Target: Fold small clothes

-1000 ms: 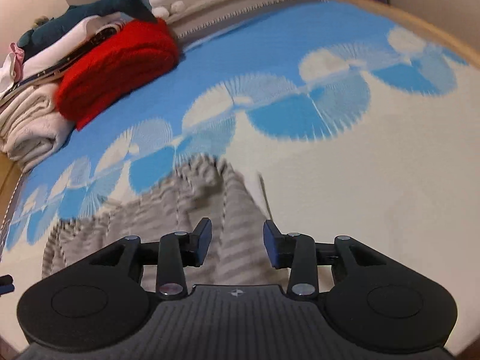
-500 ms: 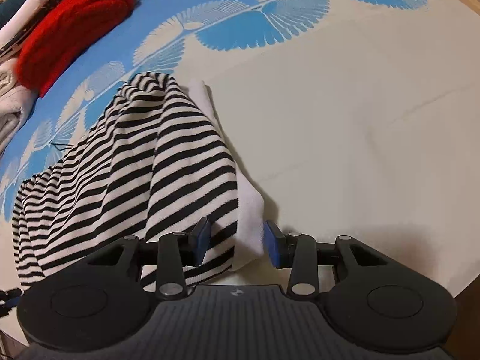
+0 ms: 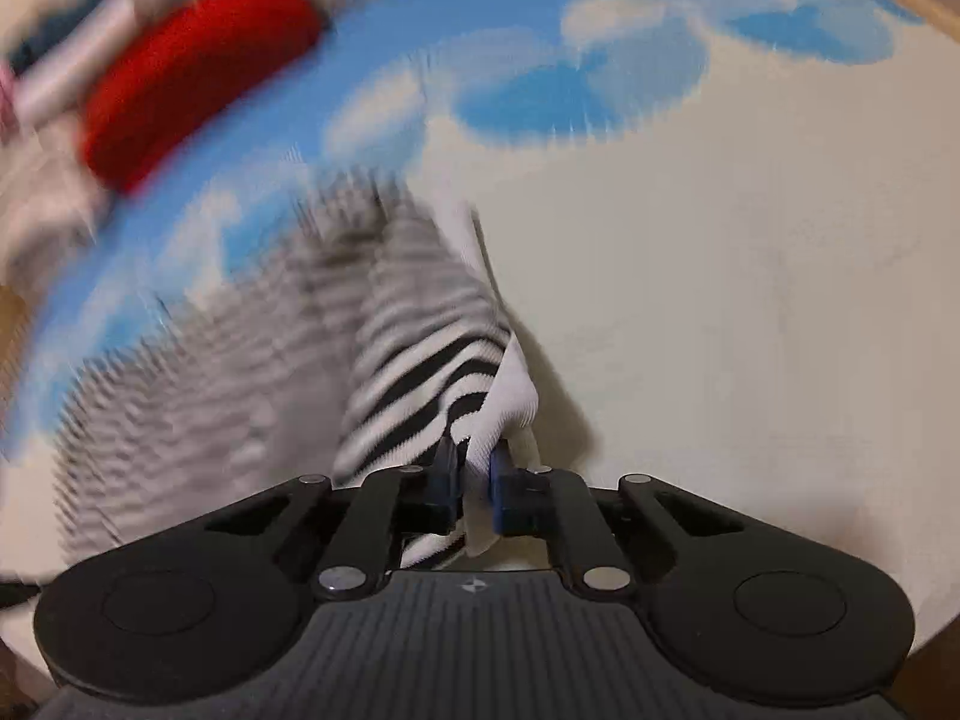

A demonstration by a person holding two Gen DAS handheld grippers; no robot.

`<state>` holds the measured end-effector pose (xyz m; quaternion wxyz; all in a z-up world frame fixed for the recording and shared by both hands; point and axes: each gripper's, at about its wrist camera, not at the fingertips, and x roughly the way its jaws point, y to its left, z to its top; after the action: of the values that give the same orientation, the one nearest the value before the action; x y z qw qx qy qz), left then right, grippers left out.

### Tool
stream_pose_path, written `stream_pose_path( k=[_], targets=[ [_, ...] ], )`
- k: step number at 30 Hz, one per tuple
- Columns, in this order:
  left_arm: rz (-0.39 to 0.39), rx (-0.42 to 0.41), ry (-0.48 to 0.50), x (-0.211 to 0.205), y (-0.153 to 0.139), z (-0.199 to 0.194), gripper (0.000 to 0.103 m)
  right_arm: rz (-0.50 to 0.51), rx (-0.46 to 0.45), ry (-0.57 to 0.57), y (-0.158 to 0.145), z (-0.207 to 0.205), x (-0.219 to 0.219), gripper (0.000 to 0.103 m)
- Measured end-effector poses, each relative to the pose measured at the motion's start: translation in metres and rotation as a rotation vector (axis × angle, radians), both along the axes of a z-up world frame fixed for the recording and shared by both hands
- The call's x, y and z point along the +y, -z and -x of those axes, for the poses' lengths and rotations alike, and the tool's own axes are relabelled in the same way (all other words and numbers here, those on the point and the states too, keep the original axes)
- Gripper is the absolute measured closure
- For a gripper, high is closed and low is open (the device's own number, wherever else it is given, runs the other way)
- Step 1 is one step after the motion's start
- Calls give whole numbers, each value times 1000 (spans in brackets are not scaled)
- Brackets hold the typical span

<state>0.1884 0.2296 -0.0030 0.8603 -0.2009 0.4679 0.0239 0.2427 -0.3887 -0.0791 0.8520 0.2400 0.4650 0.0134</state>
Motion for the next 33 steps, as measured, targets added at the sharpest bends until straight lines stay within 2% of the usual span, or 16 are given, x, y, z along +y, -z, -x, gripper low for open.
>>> stream_pose_path(
  k=[1,3,6,7,8,10,12,17,21,23,24,25,27,29,31,33],
  targets=[
    [-23,-8,-26,6,-3,5,103,-41,-61,24,-11,7,-6,94],
    [-9,70,-54,14,7,9,103,-65,-105,49,-20,18,-15,94],
    [87,203,31,8,33,1,100,-56,36,47,-1,16,-21,92],
    [100,224,63,4,37,-3,92,-50,104,33,10,12,-19,92],
    [103,244,89,-2,42,-7,78,-31,136,25,16,11,-17,91],
    [82,272,113,-11,49,-13,64,40,161,2,21,6,-9,83],
    [60,288,117,-18,55,-16,64,84,181,8,23,4,-4,76],
    [41,306,78,-23,62,-31,61,78,222,25,30,0,-4,75],
    [2,317,84,-31,68,-37,61,112,239,1,34,1,3,75],
    [-27,305,111,-37,68,-38,66,128,238,-13,36,-2,6,75],
    [-47,298,130,-40,69,-38,72,133,238,-18,36,-2,6,75],
    [-69,293,149,-43,67,-37,101,136,236,-22,36,-2,7,76],
    [-118,255,172,-44,58,-31,101,130,229,-28,36,-2,8,86],
    [-104,153,138,-37,34,-21,102,134,205,-36,31,0,8,93],
    [-78,46,88,-24,10,-5,102,100,111,-9,13,6,4,97],
    [-100,69,51,-13,9,5,102,32,-3,21,-7,16,-4,98]
  ],
)
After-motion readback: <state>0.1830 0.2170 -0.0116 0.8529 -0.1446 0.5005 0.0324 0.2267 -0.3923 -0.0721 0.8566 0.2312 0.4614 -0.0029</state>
